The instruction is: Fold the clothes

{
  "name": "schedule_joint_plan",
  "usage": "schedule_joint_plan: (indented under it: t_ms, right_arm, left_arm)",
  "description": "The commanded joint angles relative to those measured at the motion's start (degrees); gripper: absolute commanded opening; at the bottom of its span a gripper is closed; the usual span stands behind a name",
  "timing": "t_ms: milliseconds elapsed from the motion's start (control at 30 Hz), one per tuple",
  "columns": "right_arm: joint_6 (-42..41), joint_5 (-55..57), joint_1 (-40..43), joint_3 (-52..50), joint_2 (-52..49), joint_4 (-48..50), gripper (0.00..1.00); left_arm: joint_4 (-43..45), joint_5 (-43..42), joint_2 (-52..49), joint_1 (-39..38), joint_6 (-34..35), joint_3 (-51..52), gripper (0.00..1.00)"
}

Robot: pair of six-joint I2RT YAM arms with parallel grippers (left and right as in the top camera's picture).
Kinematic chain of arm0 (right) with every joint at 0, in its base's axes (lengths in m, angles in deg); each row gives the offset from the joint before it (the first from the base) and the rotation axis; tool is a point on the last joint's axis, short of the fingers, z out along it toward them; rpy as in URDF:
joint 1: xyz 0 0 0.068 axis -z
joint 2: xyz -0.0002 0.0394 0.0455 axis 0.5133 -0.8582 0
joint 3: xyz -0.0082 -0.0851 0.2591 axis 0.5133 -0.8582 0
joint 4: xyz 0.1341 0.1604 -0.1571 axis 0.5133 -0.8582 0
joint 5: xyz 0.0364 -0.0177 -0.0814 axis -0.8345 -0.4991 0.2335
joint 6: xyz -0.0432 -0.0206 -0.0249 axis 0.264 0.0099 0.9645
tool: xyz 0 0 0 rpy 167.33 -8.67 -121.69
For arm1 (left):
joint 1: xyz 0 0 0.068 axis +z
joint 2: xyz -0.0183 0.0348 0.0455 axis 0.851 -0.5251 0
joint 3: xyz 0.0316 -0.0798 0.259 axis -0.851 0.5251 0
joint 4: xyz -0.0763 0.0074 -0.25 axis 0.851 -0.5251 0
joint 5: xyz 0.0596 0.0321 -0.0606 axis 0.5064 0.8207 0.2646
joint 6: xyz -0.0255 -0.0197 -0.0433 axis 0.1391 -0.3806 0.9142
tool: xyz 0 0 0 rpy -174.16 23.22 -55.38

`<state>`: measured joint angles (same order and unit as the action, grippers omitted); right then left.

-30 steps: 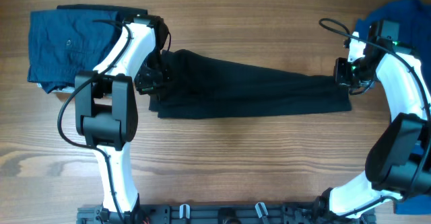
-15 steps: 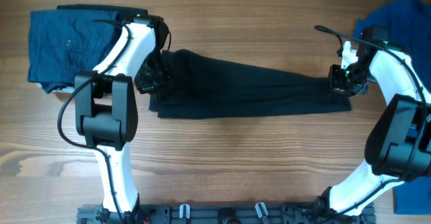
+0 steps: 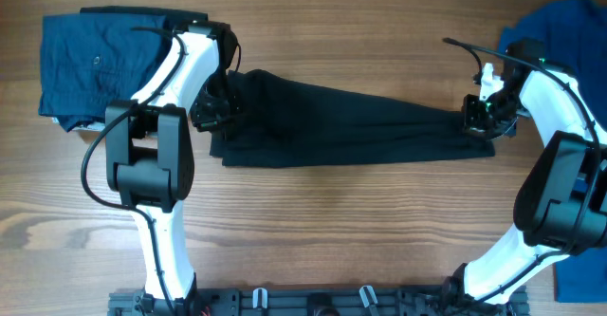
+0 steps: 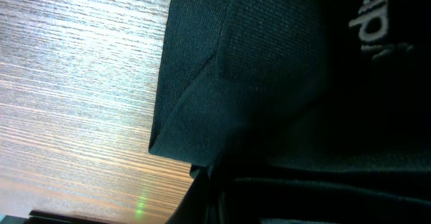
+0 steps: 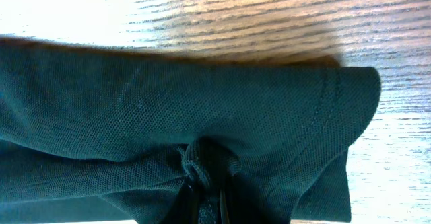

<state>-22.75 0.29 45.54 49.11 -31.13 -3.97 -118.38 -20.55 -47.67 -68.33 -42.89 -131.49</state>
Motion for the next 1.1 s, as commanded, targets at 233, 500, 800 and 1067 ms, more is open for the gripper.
schedule_joint_plan:
  t_ms: [233,500,800,1067]
  right_arm:
    - [-1.77,0.81,-0.20,-0.52,-1.18,-1.73,0.04]
    - [-1.79,0.83,-0.20,-0.52,-1.18,-2.97,0.08]
    - [-2.21,1.46,-0.17,3.13,-0.70,-5.75,0.55]
    - [-3.28,-5.03,-0.20,16.50,3.50,-13.64,0.71]
  left_arm:
    - [-0.20,-0.50,0.98,0.15,0.72,0.48,0.09]
    - [0.20,-0.48,0.98,0.15,0.72,0.48,0.13]
    - [-1.20,-0.31,1.99,0.28,0.09,-1.62,0.48]
    - [-0.72,-0.33,7.72,0.26,0.31,-16.98,0.61]
